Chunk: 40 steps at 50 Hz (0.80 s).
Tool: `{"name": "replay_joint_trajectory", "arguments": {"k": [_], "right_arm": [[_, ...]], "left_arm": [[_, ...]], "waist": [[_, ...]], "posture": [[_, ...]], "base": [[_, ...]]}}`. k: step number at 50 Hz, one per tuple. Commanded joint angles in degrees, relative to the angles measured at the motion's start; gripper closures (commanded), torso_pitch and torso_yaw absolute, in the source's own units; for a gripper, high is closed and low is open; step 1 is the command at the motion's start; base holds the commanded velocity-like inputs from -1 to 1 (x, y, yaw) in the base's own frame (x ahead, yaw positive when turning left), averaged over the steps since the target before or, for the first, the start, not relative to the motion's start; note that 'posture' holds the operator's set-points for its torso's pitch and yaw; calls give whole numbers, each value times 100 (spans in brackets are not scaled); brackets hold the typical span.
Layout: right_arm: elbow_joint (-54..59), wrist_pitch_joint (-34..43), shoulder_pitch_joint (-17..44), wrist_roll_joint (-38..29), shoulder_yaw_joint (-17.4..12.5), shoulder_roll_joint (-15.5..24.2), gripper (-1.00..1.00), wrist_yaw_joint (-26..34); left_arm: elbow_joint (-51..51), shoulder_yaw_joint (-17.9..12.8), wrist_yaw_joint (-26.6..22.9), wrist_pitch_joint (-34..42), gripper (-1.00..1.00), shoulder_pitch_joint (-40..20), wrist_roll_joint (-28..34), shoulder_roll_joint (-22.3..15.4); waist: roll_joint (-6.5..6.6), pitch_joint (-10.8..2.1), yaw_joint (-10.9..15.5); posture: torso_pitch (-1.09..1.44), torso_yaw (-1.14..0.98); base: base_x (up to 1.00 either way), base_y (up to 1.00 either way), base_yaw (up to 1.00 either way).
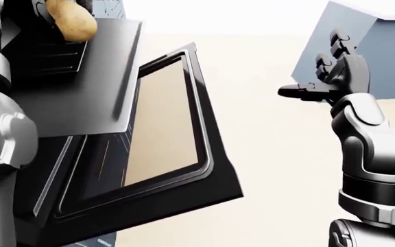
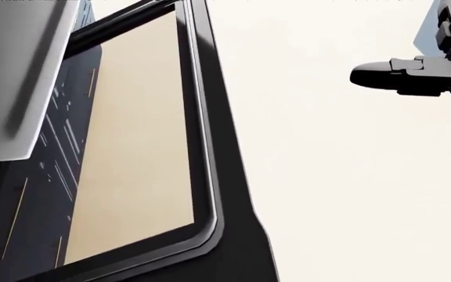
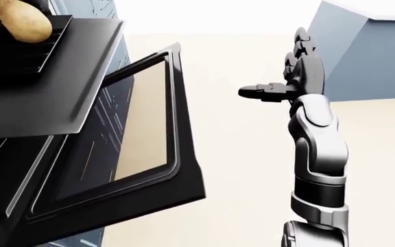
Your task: Place the potato on the top rack of the oven.
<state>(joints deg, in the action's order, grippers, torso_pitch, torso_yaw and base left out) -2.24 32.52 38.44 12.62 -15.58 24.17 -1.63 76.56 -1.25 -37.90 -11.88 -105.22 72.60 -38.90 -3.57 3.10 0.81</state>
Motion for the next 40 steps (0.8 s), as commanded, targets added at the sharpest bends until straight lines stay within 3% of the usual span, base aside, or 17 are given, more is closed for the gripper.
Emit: {"name": "replay_joint_trajectory", "arguments": {"k": [1, 14, 24, 40], "right_arm": [[-194, -175, 177, 9, -84, 104, -100, -12], [-180, -207, 146, 54, -93, 119, -100, 3], [-123, -251, 158, 62, -81, 123, -100, 7], [-120, -263, 143, 61, -77, 116, -100, 1]], "left_arm": [[-232, -28, 138, 138, 96, -234, 23, 9], [-130, 115, 776, 755, 98, -176, 703, 94], [-71, 162, 1033, 1747, 99, -303, 1350, 162], [-91, 56, 1063, 1688, 98, -142, 1628, 211]], "waist": [[37, -191, -3], [73, -247, -17], [99, -244, -46], [114, -198, -75]], "posture": [[0, 0], [0, 0], [0, 0], [0, 0]], "base": [[0, 0, 0], [0, 0, 0], [0, 0, 0], [0, 0, 0]]}}
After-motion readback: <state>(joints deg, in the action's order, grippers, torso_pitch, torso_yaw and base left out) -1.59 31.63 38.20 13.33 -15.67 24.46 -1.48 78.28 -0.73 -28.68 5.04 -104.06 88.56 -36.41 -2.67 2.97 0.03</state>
